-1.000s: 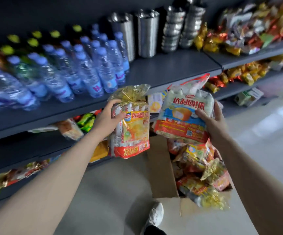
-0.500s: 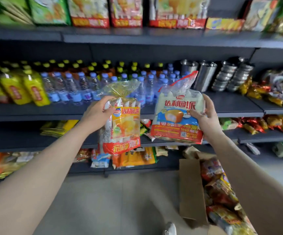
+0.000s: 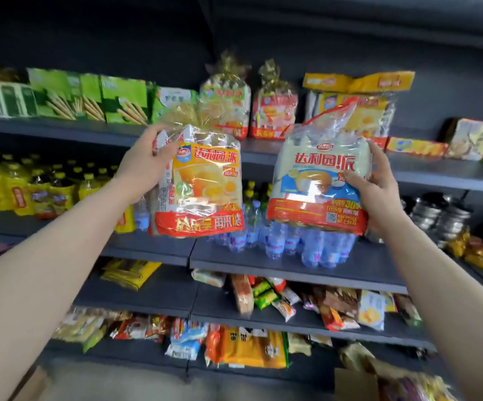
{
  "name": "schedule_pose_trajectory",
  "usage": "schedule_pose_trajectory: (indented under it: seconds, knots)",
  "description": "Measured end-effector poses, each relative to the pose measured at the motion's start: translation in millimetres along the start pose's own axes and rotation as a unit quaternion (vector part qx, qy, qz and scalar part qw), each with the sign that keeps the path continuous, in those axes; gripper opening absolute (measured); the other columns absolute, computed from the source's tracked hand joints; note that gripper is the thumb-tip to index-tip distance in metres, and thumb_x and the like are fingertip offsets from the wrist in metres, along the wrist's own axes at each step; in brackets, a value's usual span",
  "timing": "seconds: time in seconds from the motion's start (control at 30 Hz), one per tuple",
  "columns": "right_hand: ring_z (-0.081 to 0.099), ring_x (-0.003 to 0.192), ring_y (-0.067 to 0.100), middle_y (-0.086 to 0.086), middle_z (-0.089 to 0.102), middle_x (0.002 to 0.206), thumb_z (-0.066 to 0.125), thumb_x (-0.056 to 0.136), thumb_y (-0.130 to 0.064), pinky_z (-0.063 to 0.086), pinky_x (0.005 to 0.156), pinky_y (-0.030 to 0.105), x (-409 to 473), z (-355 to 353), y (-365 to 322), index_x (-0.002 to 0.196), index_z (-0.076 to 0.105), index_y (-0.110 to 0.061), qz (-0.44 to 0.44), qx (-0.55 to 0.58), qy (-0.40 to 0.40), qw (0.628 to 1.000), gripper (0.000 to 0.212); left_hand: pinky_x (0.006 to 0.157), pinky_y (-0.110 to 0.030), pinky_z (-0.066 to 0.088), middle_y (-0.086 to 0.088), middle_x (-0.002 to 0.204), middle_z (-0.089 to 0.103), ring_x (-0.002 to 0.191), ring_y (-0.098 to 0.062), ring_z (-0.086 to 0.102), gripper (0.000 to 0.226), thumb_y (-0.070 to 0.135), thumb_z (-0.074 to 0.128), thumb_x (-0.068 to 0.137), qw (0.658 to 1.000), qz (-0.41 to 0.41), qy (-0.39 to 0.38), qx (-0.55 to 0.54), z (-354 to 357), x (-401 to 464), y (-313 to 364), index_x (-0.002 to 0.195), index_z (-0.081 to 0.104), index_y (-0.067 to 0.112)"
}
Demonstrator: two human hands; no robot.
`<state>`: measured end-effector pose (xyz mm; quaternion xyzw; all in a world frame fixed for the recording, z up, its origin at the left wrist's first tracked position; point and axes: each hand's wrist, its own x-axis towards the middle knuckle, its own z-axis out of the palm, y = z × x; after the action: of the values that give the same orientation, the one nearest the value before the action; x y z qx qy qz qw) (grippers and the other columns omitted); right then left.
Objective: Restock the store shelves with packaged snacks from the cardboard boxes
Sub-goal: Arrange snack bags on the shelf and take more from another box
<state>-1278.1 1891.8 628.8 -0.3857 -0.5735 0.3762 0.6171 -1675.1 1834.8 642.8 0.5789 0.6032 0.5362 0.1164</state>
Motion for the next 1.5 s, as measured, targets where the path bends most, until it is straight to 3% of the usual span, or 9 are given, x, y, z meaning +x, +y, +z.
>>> schedule_pose_trajectory:
  seconds: [0.13, 0.4, 0.63, 0.83, 0.97, 1.07, 1.2, 1.33, 1.5]
  knots:
    - [0.073, 0.102, 0.023, -0.001, 0.067, 0.127, 0.066, 0.094, -0.005, 0.061, 0.077, 0.038, 64, 14, -12, 0.134, 0.045, -0.046, -0.038, 0.036, 0.008, 0.999, 0.061, 0.088, -0.047, 0.055, 0.0, 0.113, 0.066, 0.101, -0.024, 0.066, 0.026, 0.041, 0.051, 0.101, 0.997, 0.013, 0.021, -0.074, -1, 49, 17, 0.126, 0.049, 0.032]
    - [0.071, 0.105, 0.028, 0.002, 0.063, 0.133, 0.069, 0.094, -0.014, 0.06, 0.084, 0.055, 188, 39, -2, 0.135, 0.046, -0.052, -0.073, 0.031, -0.03, 0.996, 0.06, 0.049, -0.023, 0.053, 0.003, 0.096, 0.066, 0.069, -0.004, 0.069, 0.014, 0.031, 0.042, 0.107, 0.986, 0.008, 0.055, -0.155, 33, 174, 38, 0.12, 0.045, 0.027]
    - [0.072, 0.105, 0.026, -0.001, 0.064, 0.131, 0.069, 0.094, -0.017, 0.058, 0.086, 0.058, 256, 52, 9, 0.135, 0.045, -0.051, -0.076, 0.014, -0.046, 0.996, 0.058, 0.084, -0.053, 0.058, -0.005, 0.113, 0.067, 0.097, -0.025, 0.069, 0.016, 0.035, 0.045, 0.103, 0.986, 0.02, 0.081, -0.141, 62, 261, 15, 0.118, 0.048, 0.033]
    - [0.072, 0.104, 0.025, -0.006, 0.064, 0.131, 0.072, 0.091, -0.026, 0.059, 0.084, 0.058, 280, 61, 12, 0.137, 0.043, -0.056, -0.08, -0.015, -0.005, 0.997, 0.062, 0.085, -0.049, 0.057, -0.005, 0.119, 0.063, 0.1, -0.025, 0.067, 0.024, 0.034, 0.042, 0.106, 0.989, 0.038, 0.01, -0.146, 93, 314, -11, 0.129, 0.045, 0.03]
    - [0.074, 0.097, 0.024, -0.007, 0.066, 0.124, 0.072, 0.091, -0.026, 0.06, 0.08, 0.056, 283, 69, 15, 0.134, 0.044, -0.059, -0.072, -0.017, 0.02, 0.997, 0.062, 0.088, -0.037, 0.046, -0.007, 0.124, 0.053, 0.113, -0.031, 0.057, 0.034, 0.027, 0.043, 0.105, 0.995, 0.083, 0.053, -0.02, 111, 340, -50, 0.139, 0.04, 0.03]
    - [0.073, 0.1, 0.024, -0.009, 0.065, 0.123, 0.073, 0.091, -0.026, 0.06, 0.081, 0.057, 283, 78, 18, 0.133, 0.044, -0.06, -0.077, -0.042, 0.036, 0.995, 0.061, 0.115, -0.044, 0.028, -0.008, 0.158, 0.022, 0.146, -0.033, 0.024, 0.061, 0.016, 0.058, 0.097, 0.965, 0.172, 0.106, 0.166, 124, 334, -68, 0.15, 0.031, 0.031]
    - [0.072, 0.103, 0.022, -0.01, 0.063, 0.13, 0.073, 0.09, -0.028, 0.06, 0.08, 0.056, 281, 86, 25, 0.137, 0.043, -0.058, -0.079, -0.051, 0.054, 0.994, 0.063, 0.111, -0.071, -0.012, -0.002, 0.157, -0.038, 0.141, -0.034, -0.039, 0.111, 0.064, 0.07, 0.076, 0.876, 0.267, -0.05, 0.398, 154, 299, -72, 0.156, -0.005, 0.042]
    - [0.072, 0.103, 0.024, -0.008, 0.064, 0.128, 0.075, 0.089, -0.026, 0.06, 0.081, 0.058, 285, 90, 32, 0.135, 0.044, -0.06, -0.075, -0.052, 0.065, 0.994, 0.065, 0.11, -0.077, 0.0, -0.002, 0.152, -0.046, 0.137, -0.037, -0.044, 0.121, 0.039, 0.081, 0.077, 0.856, 0.268, -0.093, 0.432, 161, 310, -82, 0.154, -0.013, 0.045]
    - [0.072, 0.102, 0.022, -0.01, 0.062, 0.13, 0.074, 0.09, -0.027, 0.061, 0.079, 0.054, 291, 87, 36, 0.135, 0.042, -0.061, -0.073, -0.072, 0.07, 0.992, 0.065, 0.111, -0.076, 0.002, -0.003, 0.156, -0.04, 0.14, -0.037, -0.04, 0.119, 0.044, 0.081, 0.076, 0.853, 0.253, -0.068, 0.451, 172, 323, -90, 0.153, -0.01, 0.048]
